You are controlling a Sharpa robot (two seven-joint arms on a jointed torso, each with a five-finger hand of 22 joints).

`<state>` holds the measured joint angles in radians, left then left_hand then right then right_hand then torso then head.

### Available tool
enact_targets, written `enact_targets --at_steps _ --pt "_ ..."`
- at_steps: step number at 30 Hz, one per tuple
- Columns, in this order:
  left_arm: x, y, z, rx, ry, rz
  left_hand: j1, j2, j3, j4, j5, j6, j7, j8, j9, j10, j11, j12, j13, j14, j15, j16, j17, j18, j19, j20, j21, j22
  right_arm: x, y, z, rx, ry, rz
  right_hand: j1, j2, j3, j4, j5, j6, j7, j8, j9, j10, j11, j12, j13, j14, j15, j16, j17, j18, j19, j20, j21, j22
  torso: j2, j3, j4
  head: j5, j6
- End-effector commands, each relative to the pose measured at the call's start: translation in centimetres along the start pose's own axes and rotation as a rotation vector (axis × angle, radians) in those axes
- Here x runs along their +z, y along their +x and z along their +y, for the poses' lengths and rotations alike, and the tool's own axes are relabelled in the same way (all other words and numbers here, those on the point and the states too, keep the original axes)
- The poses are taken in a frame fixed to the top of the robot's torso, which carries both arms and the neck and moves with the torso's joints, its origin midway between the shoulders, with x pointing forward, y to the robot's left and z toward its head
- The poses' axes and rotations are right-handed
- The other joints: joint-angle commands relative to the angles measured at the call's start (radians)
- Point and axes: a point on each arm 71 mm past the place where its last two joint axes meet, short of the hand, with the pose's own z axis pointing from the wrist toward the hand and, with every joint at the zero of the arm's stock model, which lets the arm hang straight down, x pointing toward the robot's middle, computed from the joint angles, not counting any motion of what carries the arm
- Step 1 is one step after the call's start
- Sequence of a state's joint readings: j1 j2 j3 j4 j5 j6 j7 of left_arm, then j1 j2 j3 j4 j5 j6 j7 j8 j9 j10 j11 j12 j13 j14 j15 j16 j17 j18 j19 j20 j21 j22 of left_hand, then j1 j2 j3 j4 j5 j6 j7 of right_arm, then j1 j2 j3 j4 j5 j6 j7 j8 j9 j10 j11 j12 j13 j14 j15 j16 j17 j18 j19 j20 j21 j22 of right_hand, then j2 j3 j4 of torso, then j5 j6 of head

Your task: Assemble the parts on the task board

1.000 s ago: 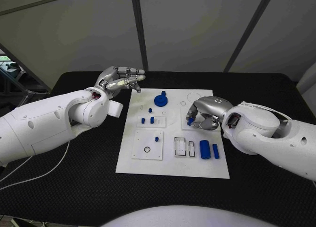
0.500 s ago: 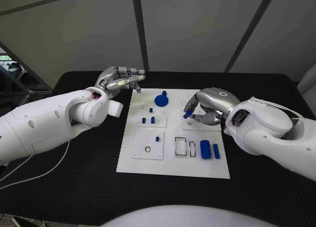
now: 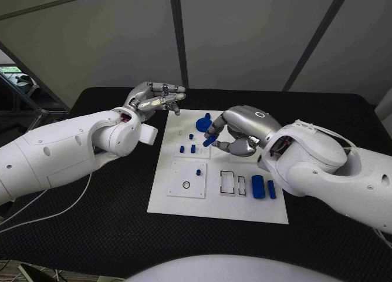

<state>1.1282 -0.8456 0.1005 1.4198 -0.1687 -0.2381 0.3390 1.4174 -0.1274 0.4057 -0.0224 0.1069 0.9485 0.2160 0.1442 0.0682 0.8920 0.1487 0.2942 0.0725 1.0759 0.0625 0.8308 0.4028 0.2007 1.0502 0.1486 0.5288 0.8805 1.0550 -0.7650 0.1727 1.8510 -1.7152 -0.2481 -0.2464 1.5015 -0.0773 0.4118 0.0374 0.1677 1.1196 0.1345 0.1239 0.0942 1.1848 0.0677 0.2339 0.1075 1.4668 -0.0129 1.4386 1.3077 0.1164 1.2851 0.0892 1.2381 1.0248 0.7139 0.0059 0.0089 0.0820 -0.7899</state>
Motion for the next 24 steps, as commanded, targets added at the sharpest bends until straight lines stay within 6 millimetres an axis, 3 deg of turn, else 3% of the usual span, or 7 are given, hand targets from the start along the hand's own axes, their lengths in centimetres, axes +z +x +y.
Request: enact_targets --at_steps 1,7,10,16,24 --pt "0.1 0.3 -0.1 -0.008 0.006 0.014 0.0 0.012 -0.005 0.001 -0.006 -0.007 -0.003 0.006 0.0 -0.005 0.001 0.007 0.0 -0.006 -0.002 -0.004 -0.001 -0.019 -0.005 0.002 -0.005 -0.001 0.6 1.6 1.1 0.07 -0.056 0.033 -0.014 0.001 0.007 -0.001 0.004 0.006 0.003 0.002 0.001 0.014 -0.004 -0.007 0.001 0.062 -0.003 0.003 0.038 -0.008 0.005 -0.002 0.005 -0.001 0.002 0.0006 0.0035 0.009 -0.004" --pt "0.3 0.5 -0.1 -0.01 0.008 0.018 0.0 0.012 -0.005 0.001 -0.006 -0.007 -0.003 0.006 0.0 -0.005 0.001 0.007 0.0 -0.006 -0.002 -0.004 -0.001 -0.019 -0.005 0.002 -0.005 -0.001 1.1 5.0 2.6 0.114 -0.101 0.118 -0.018 -0.001 0.007 -0.001 0.005 0.004 0.004 0.0 0.001 0.013 -0.003 -0.011 0.001 0.062 -0.003 0.003 0.037 -0.007 0.003 -0.001 0.002 -0.005 0.002 -0.0001 0.0019 0.022 -0.01" --pt "0.3 0.6 -0.1 -0.011 0.008 0.018 0.0 0.012 -0.005 0.001 -0.006 -0.007 -0.003 0.006 0.0 -0.005 0.001 0.007 0.0 -0.006 -0.002 -0.004 -0.001 -0.019 -0.005 0.002 -0.005 -0.001 1.2 6.1 3.0 0.132 -0.115 0.144 -0.018 -0.002 0.008 -0.003 0.008 0.003 0.004 -0.001 0.001 0.013 -0.003 -0.013 0.001 0.062 -0.002 0.003 0.037 -0.007 0.002 -0.001 0.002 -0.005 0.002 0.0015 -0.0004 0.027 -0.015" --pt "0.3 0.4 0.0 -0.009 0.005 0.013 0.0 0.012 -0.005 0.001 -0.006 -0.007 -0.003 0.006 0.0 -0.005 0.001 0.007 0.0 -0.006 -0.002 -0.004 -0.001 -0.019 -0.005 0.002 -0.005 -0.001 1.0 7.8 3.3 0.142 -0.125 0.201 -0.019 -0.002 0.009 -0.004 0.009 0.003 0.005 -0.001 0.0 0.013 -0.003 -0.014 0.001 0.062 -0.002 0.003 0.037 -0.007 0.002 0.0 0.002 -0.005 0.002 0.0013 0.0003 0.03 -0.02" --pt "0.3 0.4 0.0 -0.009 0.006 0.013 0.0 0.012 -0.005 0.001 -0.006 -0.007 -0.003 0.006 0.0 -0.005 0.001 0.007 0.0 -0.006 -0.002 -0.004 -0.001 -0.019 -0.005 0.002 -0.005 -0.001 1.0 8.7 3.1 0.106 -0.123 0.221 -0.019 -0.002 0.009 -0.004 0.01 0.002 0.005 -0.001 0.0 0.013 -0.003 -0.015 0.002 0.063 -0.002 0.005 0.041 -0.007 0.002 0.0 0.003 -0.005 0.002 0.0017 0.0018 0.03 -0.024"
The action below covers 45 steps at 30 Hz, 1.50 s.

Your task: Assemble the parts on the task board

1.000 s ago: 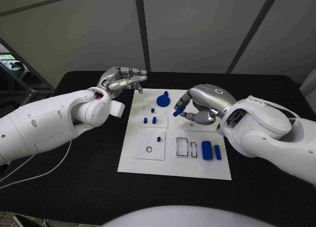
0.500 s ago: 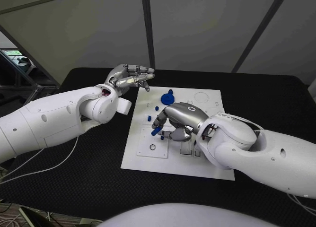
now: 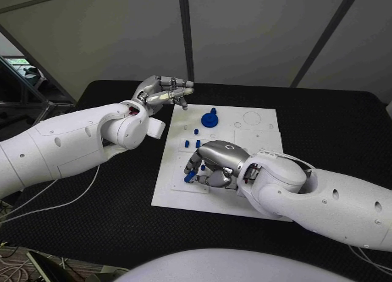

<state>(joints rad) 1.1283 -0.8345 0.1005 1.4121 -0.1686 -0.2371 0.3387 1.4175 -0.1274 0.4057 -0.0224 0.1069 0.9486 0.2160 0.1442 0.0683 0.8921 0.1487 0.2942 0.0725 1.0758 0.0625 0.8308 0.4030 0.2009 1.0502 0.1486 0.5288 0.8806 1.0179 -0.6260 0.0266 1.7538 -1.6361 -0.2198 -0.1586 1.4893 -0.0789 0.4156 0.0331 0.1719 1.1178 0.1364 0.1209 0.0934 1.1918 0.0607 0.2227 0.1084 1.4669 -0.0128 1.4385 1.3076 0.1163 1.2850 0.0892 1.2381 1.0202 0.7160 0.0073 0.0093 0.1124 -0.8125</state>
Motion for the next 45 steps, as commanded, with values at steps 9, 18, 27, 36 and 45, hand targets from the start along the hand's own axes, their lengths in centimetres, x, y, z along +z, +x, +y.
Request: enact_targets --at_steps 9,18,27,36,45 --pt "0.1 0.1 -0.1 -0.006 0.006 0.009 0.0 0.012 -0.005 0.001 -0.006 -0.007 -0.003 0.006 0.0 -0.005 0.001 0.007 0.0 -0.006 -0.002 -0.004 -0.001 -0.019 -0.005 0.002 -0.005 -0.001 0.1 0.3 -0.4 -0.08 0.012 0.024 -0.008 -0.002 0.005 0.0 0.007 0.004 0.003 0.001 0.001 0.006 0.004 -0.005 0.001 0.063 -0.002 0.005 0.041 -0.007 0.001 0.0 0.002 -0.001 0.0 0.0001 0.0009 0.001 -0.005" --pt "0.1 0.0 -0.1 -0.006 0.005 0.008 0.001 0.014 -0.006 0.0 -0.006 -0.007 -0.003 0.008 0.0 -0.008 0.001 0.01 0.0 -0.007 -0.002 -0.004 -0.003 -0.019 -0.006 0.002 -0.005 -0.002 0.1 0.2 -0.5 -0.122 0.036 0.013 -0.011 -0.003 0.004 0.0 0.007 0.004 0.004 0.001 0.001 0.007 0.005 -0.006 0.001 0.062 -0.002 0.005 0.04 -0.007 0.001 0.0 0.002 0.0 0.0 -0.0003 0.0008 0.002 -0.006" --pt "0.1 0.0 -0.1 -0.005 0.004 0.006 0.001 0.014 -0.006 0.0 -0.006 -0.007 -0.003 0.008 0.0 -0.008 0.001 0.01 0.0 -0.007 -0.002 -0.004 -0.003 -0.019 -0.006 0.002 -0.005 -0.002 0.0 0.3 -0.5 -0.137 0.041 0.029 -0.012 -0.003 0.004 0.0 0.007 0.005 0.003 0.001 0.001 0.007 0.005 -0.007 0.001 0.062 -0.001 0.005 0.04 -0.007 0.001 0.0 0.003 0.0 -0.001 -0.0004 0.0006 0.002 -0.006" --pt "0.1 -0.1 -0.1 -0.005 0.004 0.006 0.001 0.014 -0.006 0.0 -0.006 -0.007 -0.003 0.008 0.0 -0.008 0.001 0.01 0.0 -0.007 -0.002 -0.004 -0.003 -0.019 -0.006 0.002 -0.005 -0.002 0.5 0.6 0.0 -0.146 0.034 0.055 -0.018 -0.008 0.001 0.0 0.006 0.003 0.003 -0.001 0.001 0.007 0.005 -0.011 0.002 0.062 -0.001 0.003 0.037 -0.006 -0.002 0.001 0.001 -0.003 -0.001 -0.0013 -0.0002 0.002 -0.006" --pt "0.1 -0.1 -0.1 -0.005 0.003 0.006 0.001 0.014 -0.006 0.0 -0.006 -0.007 -0.003 0.008 0.0 -0.008 0.001 0.01 0.0 -0.007 -0.002 -0.004 -0.003 -0.019 -0.006 0.002 -0.005 -0.002 1.0 0.7 0.5 -0.169 0.035 0.054 -0.048 -0.023 -0.008 0.009 0.003 -0.022 0.012 -0.019 -0.006 -0.022 0.015 -0.041 -0.003 0.059 0.007 -0.002 0.028 -0.004 -0.012 0.007 -0.01 -0.017 0.0 -0.0018 0.0012 0.001 -0.009"
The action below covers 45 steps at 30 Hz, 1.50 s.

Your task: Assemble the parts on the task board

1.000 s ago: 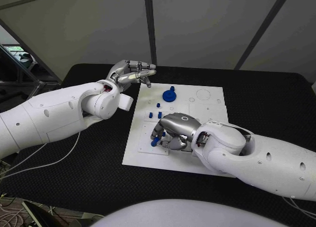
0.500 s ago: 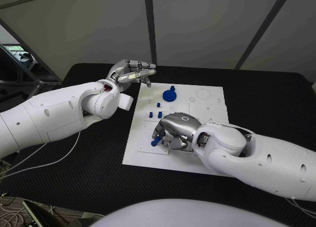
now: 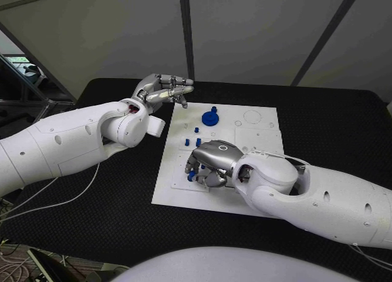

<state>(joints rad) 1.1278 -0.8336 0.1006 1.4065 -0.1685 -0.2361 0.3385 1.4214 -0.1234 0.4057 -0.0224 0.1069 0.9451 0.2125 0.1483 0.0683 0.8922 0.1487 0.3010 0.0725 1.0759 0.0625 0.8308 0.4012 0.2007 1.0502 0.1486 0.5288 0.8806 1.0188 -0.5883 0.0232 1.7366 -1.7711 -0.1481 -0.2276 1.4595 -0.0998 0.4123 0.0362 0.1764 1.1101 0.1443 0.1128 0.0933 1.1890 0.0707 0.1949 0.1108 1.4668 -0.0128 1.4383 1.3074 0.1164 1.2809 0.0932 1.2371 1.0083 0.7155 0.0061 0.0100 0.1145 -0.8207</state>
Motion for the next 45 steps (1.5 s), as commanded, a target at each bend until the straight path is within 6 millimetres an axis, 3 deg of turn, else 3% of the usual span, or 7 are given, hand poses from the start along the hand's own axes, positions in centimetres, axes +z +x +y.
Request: enact_targets --at_steps 1,5,13,24,30,39,45 --pt "0.0 0.1 -0.1 -0.006 0.005 0.009 -0.003 0.01 -0.006 0.0 -0.006 -0.004 0.0 0.004 0.0 -0.008 0.001 0.003 0.0 -0.007 -0.002 -0.004 -0.001 -0.019 -0.006 0.002 -0.005 -0.002 0.1 0.1 0.0 -0.03 0.01 0.005 -0.026 -0.008 -0.007 0.009 0.002 -0.023 0.007 -0.016 -0.008 -0.029 0.009 -0.02 -0.007 0.059 0.011 -0.002 0.027 -0.004 -0.01 0.005 -0.011 -0.009 0.0 -0.0003 0.0003 -0.001 -0.001" --pt "0.0 0.0 -0.1 -0.005 0.004 0.008 -0.003 0.01 -0.006 0.0 -0.006 -0.004 0.0 0.004 0.0 -0.008 0.001 0.003 0.0 -0.007 -0.002 -0.004 -0.001 -0.019 -0.006 0.002 -0.005 -0.002 0.2 0.0 0.0 -0.029 0.005 -0.01 -0.064 -0.045 -0.029 0.026 0.016 -0.106 0.007 -0.053 -0.026 -0.109 0.026 -0.064 -0.025 0.056 0.026 -0.007 0.018 0.001 -0.024 0.019 -0.028 -0.032 0.0 0.0003 0.0 0.0 -0.001" --pt "0.0 0.0 -0.1 -0.005 0.004 0.007 -0.003 0.01 -0.006 0.0 -0.006 -0.004 0.0 0.004 0.0 -0.008 0.001 0.003 0.0 -0.007 -0.002 -0.004 -0.001 -0.019 -0.006 0.002 -0.005 -0.002 0.1 -0.4 0.1 -0.015 -0.006 -0.074 -0.068 -0.058 -0.087 0.024 0.005 -0.238 -0.024 -0.051 -0.028 -0.238 0.052 -0.079 -0.042 0.043 0.046 -0.031 -0.022 0.019 -0.079 0.041 -0.101 -0.133 0.0 0.0015 -0.0002 0.0 -0.001" --pt "0.0 -0.3 -0.1 -0.002 0.002 0.001 -0.004 0.011 -0.008 0.0 -0.006 -0.005 0.0 0.005 0.0 -0.01 0.002 0.006 0.0 -0.007 -0.001 -0.004 -0.002 -0.019 -0.007 0.002 -0.005 -0.002 -2.6 -1.7 -1.0 0.037 -0.001 -0.199 -0.054 -0.043 -0.158 0.038 0.015 -0.234 -0.014 -0.042 -0.02 -0.256 0.049 -0.01 -0.035 0.038 0.045 -0.045 -0.047 0.023 -0.079 0.042 -0.122 -0.156 -0.002 0.0021 -0.0019 -0.01 0.009" --pt "-0.2 -0.5 -0.1 0.0 0.002 -0.003 -0.004 0.011 -0.008 0.0 -0.006 -0.005 0.0 0.005 0.0 -0.01 0.002 0.006 0.0 -0.007 -0.001 -0.004 -0.002 -0.019 -0.007 0.002 -0.005 -0.002 -6.0 -2.8 -4.6 0.173 0.145 -0.207 -0.068 -0.024 -0.158 0.065 0.026 -0.159 0.029 -0.01 -0.008 -0.104 0.028 0.075 -0.012 0.047 0.028 -0.03 -0.023 0.01 -0.036 0.028 -0.076 -0.089 -0.004 -0.0007 -0.0046 -0.054 0.029" --pt "-0.5 -0.8 -0.2 0.003 0.0 -0.008 -0.003 0.011 -0.008 -0.001 -0.006 -0.005 0.0 0.005 0.0 -0.01 0.002 0.006 0.0 -0.007 -0.001 -0.004 -0.003 -0.019 -0.007 0.002 -0.006 -0.002 -12.5 -3.4 -10.5 0.295 0.434 -0.148 -0.198 -0.061 -0.286 0.182 0.153 -0.062 -0.035 0.066 0.02 0.138 -0.044 0.325 0.173 0.071 -0.03 0.033 0.074 -0.016 0.046 -0.024 0.021 0.052 -0.007 0.0024 -0.0224 -0.116 0.051" --pt "-0.4 -0.5 -0.2 0.002 -0.001 -0.004 -0.004 0.011 -0.009 -0.001 -0.006 -0.005 0.0 0.006 0.0 -0.01 0.002 0.007 0.0 -0.008 -0.001 -0.004 -0.003 -0.019 -0.007 0.003 -0.006 -0.002 -15.6 -3.6 -12.2 0.278 0.56 -0.121 -0.193 -0.018 -0.437 0.25 0.167 -0.073 -0.046 0.139 0.088 0.13 -0.053 0.877 0.822 0.084 -0.038 0.08 0.156 -0.029 0.078 -0.035 0.066 0.124 -0.008 0.0038 -0.0289 -0.157 0.059"
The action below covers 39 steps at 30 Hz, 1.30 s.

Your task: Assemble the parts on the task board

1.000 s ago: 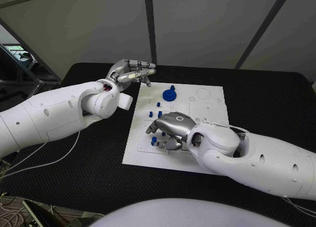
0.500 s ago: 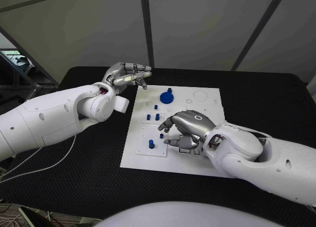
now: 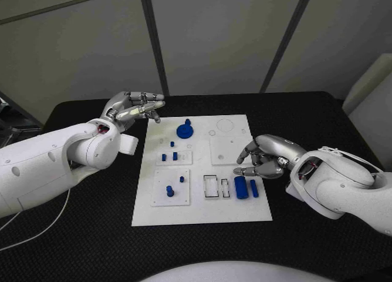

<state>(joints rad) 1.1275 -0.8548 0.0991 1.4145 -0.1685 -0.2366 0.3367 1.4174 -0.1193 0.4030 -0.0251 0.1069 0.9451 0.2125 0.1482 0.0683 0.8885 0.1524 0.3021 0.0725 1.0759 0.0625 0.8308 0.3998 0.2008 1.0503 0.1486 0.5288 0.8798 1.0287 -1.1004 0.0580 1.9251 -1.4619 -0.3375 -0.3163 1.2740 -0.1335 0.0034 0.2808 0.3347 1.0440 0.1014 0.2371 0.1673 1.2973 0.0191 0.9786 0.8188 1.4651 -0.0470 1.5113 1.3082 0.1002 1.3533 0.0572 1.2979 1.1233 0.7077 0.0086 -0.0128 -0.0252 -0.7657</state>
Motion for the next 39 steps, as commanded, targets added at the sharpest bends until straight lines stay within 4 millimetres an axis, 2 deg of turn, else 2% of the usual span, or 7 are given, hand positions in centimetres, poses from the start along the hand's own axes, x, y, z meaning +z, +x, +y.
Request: enact_targets --at_steps 1,3,8,12,17,33,39 --pt "0.0 0.2 -0.1 -0.006 0.004 0.008 0.0 0.007 -0.006 0.002 -0.006 -0.005 0.0 0.006 0.0 -0.007 -0.002 0.006 0.0 -0.008 -0.001 -0.004 -0.002 -0.019 -0.007 0.003 -0.006 -0.001 -0.6 -0.1 -1.1 0.024 0.11 0.024 -0.011 0.02 -0.041 0.006 0.011 -0.01 -0.004 0.022 0.022 0.032 -0.002 0.131 0.16 0.086 -0.004 0.01 0.16 -0.013 0.007 0.001 0.008 0.012 0.0 0.0017 -0.0063 -0.019 0.004" --pt "0.0 0.2 -0.1 -0.006 0.003 0.008 0.0 0.007 -0.006 0.002 -0.006 -0.005 0.0 0.006 0.0 -0.007 -0.002 0.006 0.0 -0.008 -0.001 -0.004 -0.002 -0.019 -0.007 0.003 -0.006 -0.001 -0.9 -0.3 -1.5 0.004 0.13 0.022 -0.011 0.029 -0.067 0.006 0.012 -0.021 -0.005 0.038 0.038 0.044 -0.002 0.188 0.234 0.087 -0.003 0.013 0.166 -0.013 0.008 0.001 0.01 0.017 0.0 0.0033 -0.0072 -0.025 0.004" --pt "-0.1 0.2 0.0 -0.005 0.002 0.007 0.0 0.007 -0.006 0.002 -0.006 -0.005 0.0 0.006 0.0 -0.007 -0.002 0.006 0.0 -0.008 -0.001 -0.004 -0.002 -0.019 -0.007 0.003 -0.006 -0.001 -1.3 -0.1 -1.8 -0.039 0.157 0.021 -0.028 0.032 -0.105 0.011 0.005 -0.035 -0.004 0.056 0.056 0.044 -0.001 0.217 0.276 0.088 -0.003 0.016 0.172 -0.015 0.009 0.002 0.013 0.023 0.001 0.0035 -0.0076 -0.034 -0.001" --pt "-0.2 0.1 0.0 -0.006 0.001 0.007 0.0 0.007 -0.006 0.002 -0.006 -0.005 0.0 0.006 0.0 -0.007 -0.002 0.006 0.0 -0.008 -0.001 -0.004 -0.002 -0.019 -0.007 0.003 -0.006 -0.001 -1.4 0.0 -1.8 -0.061 0.172 0.017 -0.042 0.033 -0.127 0.012 0.007 -0.044 -0.004 0.067 0.067 0.046 0.0 0.231 0.298 0.089 -0.002 0.018 0.175 -0.015 0.01 0.003 0.015 0.026 -0.001 0.0026 -0.0076 -0.038 -0.007" --pt "-0.2 0.1 0.1 -0.006 0.0 0.008 -0.002 0.008 -0.008 0.003 -0.006 -0.005 0.0 0.007 0.0 -0.007 -0.002 0.009 0.001 -0.008 -0.001 -0.004 -0.003 -0.019 -0.008 0.003 -0.006 -0.002 -1.4 0.4 -1.4 -0.068 0.172 0.025 -0.046 0.032 -0.139 0.012 0.007 -0.047 -0.005 0.076 0.074 0.053 -0.001 0.246 0.319 0.089 -0.002 0.02 0.179 -0.016 0.012 0.003 0.017 0.03 0.0 -0.0008 -0.0044 -0.047 -0.008" --pt "-0.3 -0.1 0.1 -0.003 0.0 0.002 -0.002 0.008 -0.008 0.003 -0.006 -0.005 0.0 0.007 0.0 -0.007 -0.002 0.009 0.001 -0.008 -0.001 -0.004 -0.003 -0.019 -0.008 0.003 -0.006 -0.002 -1.7 2.8 -0.6 -0.083 0.147 0.092 -0.043 0.033 -0.155 0.011 0.008 -0.046 -0.009 0.103 0.093 0.069 -0.004 0.279 0.362 0.091 -0.004 0.024 0.188 -0.017 0.016 0.002 0.022 0.04 0.0 0.0022 -0.0071 -0.034 -0.02" --pt "-0.3 -0.2 0.1 -0.003 -0.001 0.0 -0.003 0.009 -0.009 0.004 -0.006 -0.006 0.0 0.008 0.0 -0.007 -0.002 0.01 0.001 -0.008 0.0 -0.004 -0.003 -0.019 -0.008 0.003 -0.007 -0.002 -1.7 3.4 -0.3 -0.086 0.137 0.104 -0.043 0.033 -0.156 0.011 0.008 -0.046 -0.01 0.105 0.095 0.069 -0.004 0.28 0.363 0.091 -0.005 0.025 0.188 -0.017 0.016 0.002 0.023 0.041 0.0 0.0012 -0.0065 -0.033 -0.023"
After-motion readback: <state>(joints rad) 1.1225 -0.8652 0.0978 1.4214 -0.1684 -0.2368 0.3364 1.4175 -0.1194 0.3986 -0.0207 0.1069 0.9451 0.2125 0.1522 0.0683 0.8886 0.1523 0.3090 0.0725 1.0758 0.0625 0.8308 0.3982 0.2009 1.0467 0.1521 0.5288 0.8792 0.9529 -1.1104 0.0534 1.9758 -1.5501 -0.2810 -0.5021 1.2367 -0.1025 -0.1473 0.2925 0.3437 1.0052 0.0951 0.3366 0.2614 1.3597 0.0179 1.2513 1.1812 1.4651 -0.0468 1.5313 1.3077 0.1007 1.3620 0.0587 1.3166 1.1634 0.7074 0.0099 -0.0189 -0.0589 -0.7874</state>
